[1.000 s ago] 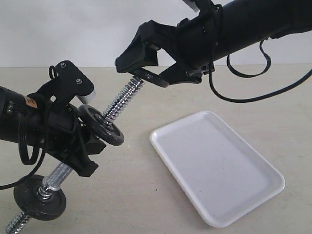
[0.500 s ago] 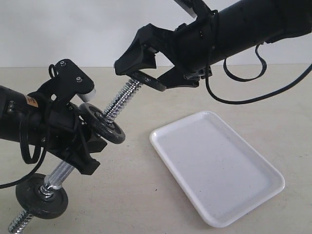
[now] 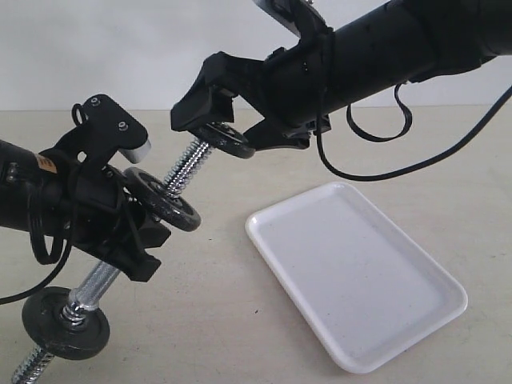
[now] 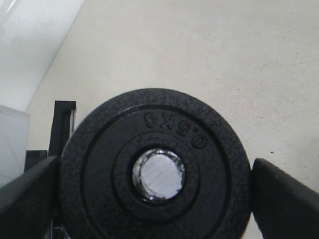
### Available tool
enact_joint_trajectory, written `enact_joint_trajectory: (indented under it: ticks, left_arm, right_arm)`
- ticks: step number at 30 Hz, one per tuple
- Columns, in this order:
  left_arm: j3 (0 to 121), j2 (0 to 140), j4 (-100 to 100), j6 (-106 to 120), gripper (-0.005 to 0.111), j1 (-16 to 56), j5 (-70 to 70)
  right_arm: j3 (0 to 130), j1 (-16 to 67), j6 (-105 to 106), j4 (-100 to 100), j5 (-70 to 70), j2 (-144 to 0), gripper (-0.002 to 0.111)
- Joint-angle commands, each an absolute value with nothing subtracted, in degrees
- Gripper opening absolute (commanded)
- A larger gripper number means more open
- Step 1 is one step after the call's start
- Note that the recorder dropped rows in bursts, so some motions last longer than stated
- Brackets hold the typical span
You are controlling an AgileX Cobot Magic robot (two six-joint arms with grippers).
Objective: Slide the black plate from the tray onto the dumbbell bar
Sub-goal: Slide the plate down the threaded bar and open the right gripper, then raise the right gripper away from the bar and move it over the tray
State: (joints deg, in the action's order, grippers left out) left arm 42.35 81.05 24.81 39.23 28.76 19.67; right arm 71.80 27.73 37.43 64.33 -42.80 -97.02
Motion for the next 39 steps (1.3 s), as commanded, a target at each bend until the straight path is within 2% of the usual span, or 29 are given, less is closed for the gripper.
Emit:
enact_joint_trajectory:
  ticks: [1, 13, 15, 17, 19, 21, 22, 23, 24, 39]
  left_arm:
    - [44.3, 78.5, 28.4, 38.5, 0.004, 29.2, 8.1]
    - [44.3, 78.5, 29.1, 38.2, 0.004, 29.2, 7.6]
    - [44.3, 78.5, 29.1, 38.2, 0.004, 29.2, 7.6]
    - [44.3, 78.5, 29.1, 38.2, 0.004, 29.2, 7.6]
    - [44.3, 78.5, 29.1, 38.2, 0.004, 29.2, 7.6]
    - [44.3, 78.5, 29.1, 38.2, 0.004, 29.2, 7.6]
    - [44.3, 78.5, 29.1, 38.2, 0.004, 29.2, 7.6]
    - [44.3, 78.5, 29.1, 38.2, 0.004, 29.2, 7.6]
    - [44.3, 78.5, 29.1, 38.2, 0.004, 29.2, 7.6]
    - [44.3, 78.5, 29.1, 38.4, 0.004, 29.2, 7.3]
  right_arm:
    - [72.1, 28.5, 38.3, 66.6, -43.7, -96.7, 0.000]
    - [72.1, 28.5, 41.6, 66.6, -42.8, -96.7, 0.000]
    - [72.1, 28.5, 42.3, 66.6, -42.6, -96.7, 0.003]
    - [72.1, 28.5, 42.5, 66.6, -42.2, -96.7, 0.015]
    - [72.1, 28.5, 42.5, 66.6, -41.6, -96.7, 0.035]
    - [72.1, 28.5, 42.1, 66.6, -40.7, -96.7, 0.065]
    - [72.1, 28.5, 41.9, 66.6, -40.1, -96.7, 0.077]
    - [72.1, 28.5, 41.6, 66.6, -40.0, -96.7, 0.087]
    - [72.1, 28.5, 41.0, 66.6, -40.0, -96.7, 0.093]
    - [72.1, 28.5, 40.6, 66.1, -34.7, -96.6, 0.093]
